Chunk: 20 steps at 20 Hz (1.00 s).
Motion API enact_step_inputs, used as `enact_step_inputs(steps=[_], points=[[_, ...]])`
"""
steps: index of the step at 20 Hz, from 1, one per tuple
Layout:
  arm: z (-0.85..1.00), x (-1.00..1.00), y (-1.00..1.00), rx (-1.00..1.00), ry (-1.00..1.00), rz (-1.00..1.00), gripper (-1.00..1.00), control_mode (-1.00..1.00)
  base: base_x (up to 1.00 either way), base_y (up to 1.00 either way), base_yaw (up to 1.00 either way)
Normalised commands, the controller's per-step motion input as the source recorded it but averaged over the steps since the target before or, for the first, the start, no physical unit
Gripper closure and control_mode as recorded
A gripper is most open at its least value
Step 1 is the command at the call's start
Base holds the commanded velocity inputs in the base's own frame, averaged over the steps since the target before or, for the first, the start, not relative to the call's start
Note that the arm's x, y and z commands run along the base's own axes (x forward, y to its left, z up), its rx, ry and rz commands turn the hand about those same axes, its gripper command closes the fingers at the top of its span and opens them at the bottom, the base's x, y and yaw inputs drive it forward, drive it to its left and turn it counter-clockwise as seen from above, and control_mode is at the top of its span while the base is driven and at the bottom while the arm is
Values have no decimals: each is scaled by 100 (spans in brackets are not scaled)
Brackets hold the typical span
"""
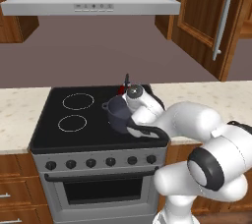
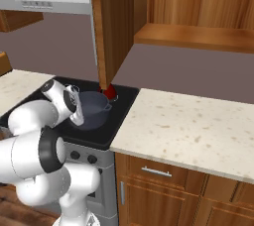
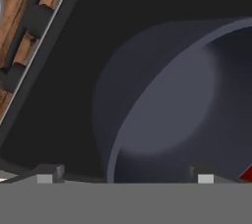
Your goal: Pick the kettle from the cabinet and place it on a stove burner. Then pick the pot from the counter and place it on another stove burner. Finally, turn both burners on.
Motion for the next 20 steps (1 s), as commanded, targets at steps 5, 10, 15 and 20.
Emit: enact_step_inputs(steps=[5,10,15,20], points=[[20,-22,12,-1,-7,3,-100,-100,0,0,0],[6,-14,10,-1,-1,3,-100,-100,0,0,0],[10,-21,15,-2,-5,2,-100,-100,0,0,0],[10,-22,19,-3,-7,3,-100,-100,0,0,0]])
